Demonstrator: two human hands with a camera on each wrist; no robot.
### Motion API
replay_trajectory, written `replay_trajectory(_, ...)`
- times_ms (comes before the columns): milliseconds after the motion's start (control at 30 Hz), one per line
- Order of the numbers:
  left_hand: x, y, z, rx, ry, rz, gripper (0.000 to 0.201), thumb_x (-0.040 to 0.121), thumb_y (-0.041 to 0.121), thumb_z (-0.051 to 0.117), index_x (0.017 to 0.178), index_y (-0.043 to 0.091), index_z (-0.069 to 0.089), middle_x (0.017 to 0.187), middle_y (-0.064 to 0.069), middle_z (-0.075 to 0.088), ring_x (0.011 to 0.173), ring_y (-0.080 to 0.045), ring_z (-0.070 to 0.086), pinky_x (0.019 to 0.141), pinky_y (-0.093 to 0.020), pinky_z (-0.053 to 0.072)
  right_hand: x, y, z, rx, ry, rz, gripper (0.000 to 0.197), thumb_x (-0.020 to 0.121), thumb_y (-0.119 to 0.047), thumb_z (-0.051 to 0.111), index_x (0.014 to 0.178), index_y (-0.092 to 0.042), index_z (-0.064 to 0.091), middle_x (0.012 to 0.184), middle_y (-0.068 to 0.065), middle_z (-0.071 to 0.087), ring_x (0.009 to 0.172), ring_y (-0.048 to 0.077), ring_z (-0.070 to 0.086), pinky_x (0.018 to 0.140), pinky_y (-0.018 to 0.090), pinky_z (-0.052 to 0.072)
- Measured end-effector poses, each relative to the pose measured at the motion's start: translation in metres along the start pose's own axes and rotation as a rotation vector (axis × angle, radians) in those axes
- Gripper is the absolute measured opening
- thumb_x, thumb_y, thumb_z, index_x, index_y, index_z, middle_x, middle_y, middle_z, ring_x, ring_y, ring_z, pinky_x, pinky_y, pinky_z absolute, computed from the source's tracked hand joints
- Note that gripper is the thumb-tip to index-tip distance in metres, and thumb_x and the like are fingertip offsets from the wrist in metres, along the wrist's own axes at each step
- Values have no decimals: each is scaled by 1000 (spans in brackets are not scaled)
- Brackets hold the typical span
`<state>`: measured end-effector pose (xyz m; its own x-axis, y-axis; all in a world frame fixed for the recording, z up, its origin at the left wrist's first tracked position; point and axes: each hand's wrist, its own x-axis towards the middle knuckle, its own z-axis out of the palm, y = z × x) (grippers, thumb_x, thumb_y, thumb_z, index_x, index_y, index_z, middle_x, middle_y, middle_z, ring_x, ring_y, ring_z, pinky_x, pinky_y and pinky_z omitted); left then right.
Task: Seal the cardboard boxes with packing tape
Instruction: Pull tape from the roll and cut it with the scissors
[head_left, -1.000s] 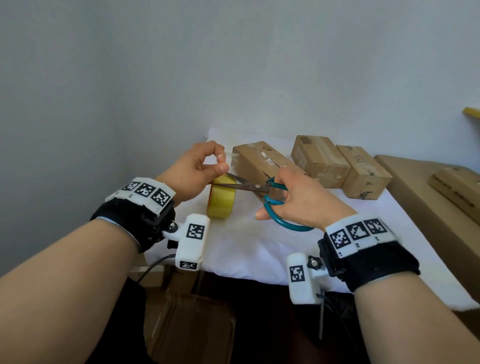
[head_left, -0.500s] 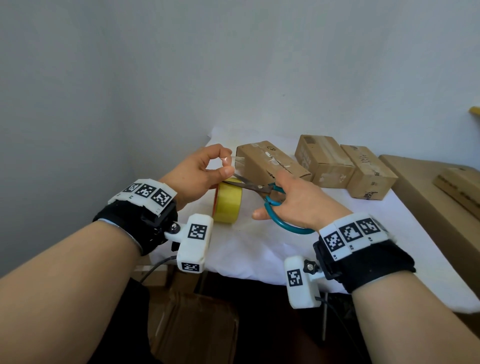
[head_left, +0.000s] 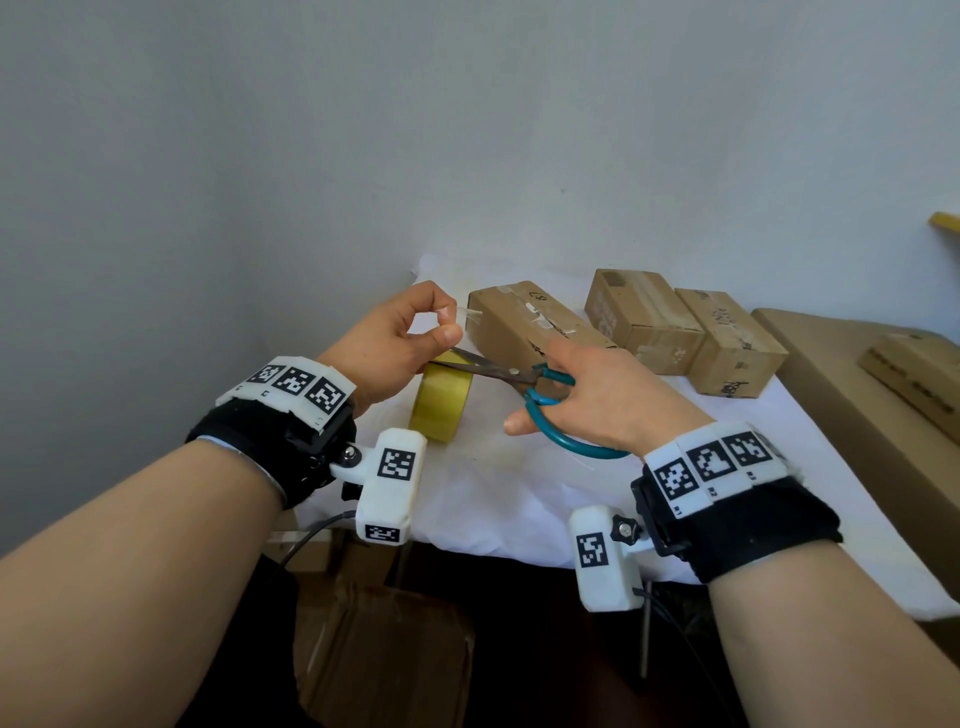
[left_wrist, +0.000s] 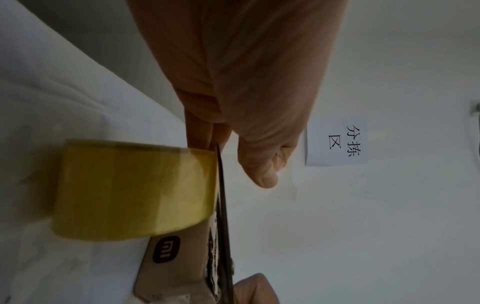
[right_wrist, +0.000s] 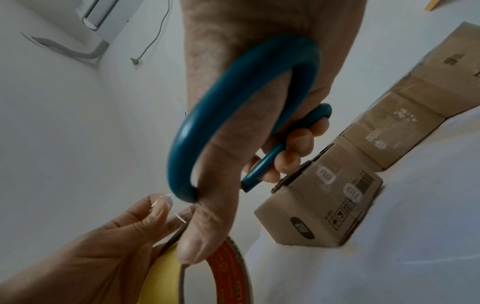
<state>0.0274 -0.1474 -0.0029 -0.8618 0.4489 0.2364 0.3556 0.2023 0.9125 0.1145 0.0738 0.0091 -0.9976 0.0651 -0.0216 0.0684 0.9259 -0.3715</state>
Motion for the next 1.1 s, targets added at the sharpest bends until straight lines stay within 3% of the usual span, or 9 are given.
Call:
replay_trajectory(133, 0, -1, -1, -21, -8, 1, 9, 98, 26, 62, 92, 22, 57, 123, -14, 58, 92, -28, 57, 93, -62, 51, 0, -1, -2, 2, -5, 11, 76, 58, -79, 79, 118, -38, 57, 109, -12, 64, 101, 16, 60, 81, 34, 51)
replay_trajectory(300, -1, -2, -3, -25, -9, 5, 10, 98, 25, 61, 90, 23, 56, 119, -12, 59, 90, -27, 56, 92, -64, 51, -1, -6, -5, -23, -2, 21, 56, 57, -77, 81, 79, -38, 48, 79, -15, 56, 75, 3, 53, 60, 28, 39)
replay_trajectory(433, 1, -5, -3, -28, 8, -4, 12, 98, 24, 61, 88, 23, 56, 119, -5, 62, 90, -28, 57, 91, -60, 51, -2, -11, -9, -161, 30, 38, 69, 50, -87, 75, 78, -28, 52, 76, -10, 61, 73, 10, 58, 64, 33, 45)
replay_trajectory(500, 2, -7, -4, -14, 16, -9, 13, 98, 26, 62, 87, 26, 56, 119, 1, 63, 100, -36, 60, 92, -58, 51, -3, -14, -10, -229, 50, 34, 72, 49, -88, 73, 75, -26, 49, 72, -10, 59, 69, 9, 55, 63, 32, 39)
replay_trajectory(567, 2, -8, -4, -11, 22, -8, 16, 98, 27, 62, 84, 29, 55, 118, 5, 64, 111, -36, 60, 94, -58, 51, -5, -17, -11, -253, 60, 35, 72, 49, -88, 73, 74, -26, 46, 69, -10, 56, 66, 8, 52, 62, 32, 34)
replay_trajectory(667, 3, -8, -5, -28, 25, -4, 18, 99, 27, 61, 83, 31, 55, 119, 4, 65, 109, -36, 62, 96, -60, 51, -5, -16, -8, -273, 66, 30, 72, 50, -93, 68, 82, -31, 48, 77, -13, 59, 74, 9, 56, 66, 33, 38)
replay_trajectory(767, 4, -8, -5, -85, 24, -3, 16, 100, 23, 60, 84, 26, 55, 122, -2, 63, 98, -36, 63, 93, -61, 53, -3, -14, -3, -203, 18, 14, 85, 51, -94, 66, 110, -35, 47, 105, -14, 60, 97, 18, 58, 84, 39, 47)
replay_trajectory(900, 5, -11, -3, -109, 33, -15, 10, 101, 16, 57, 92, 13, 53, 121, -10, 61, 93, -21, 62, 90, -43, 58, 1, -10, 5, -218, 1, 29, 109, 48, -97, 63, 130, -29, 41, 127, -5, 52, 121, 23, 50, 106, 46, 37)
replay_trajectory(1100, 6, -10, -3, -195, 20, 9, 17, 102, 9, 53, 87, 17, 52, 113, -8, 58, 94, -17, 59, 82, -27, 59, -1, -8, 0, -273, 5, 105, 120, 49, -98, 60, 141, -25, 35, 144, 3, 42, 135, 29, 39, 110, 46, 29)
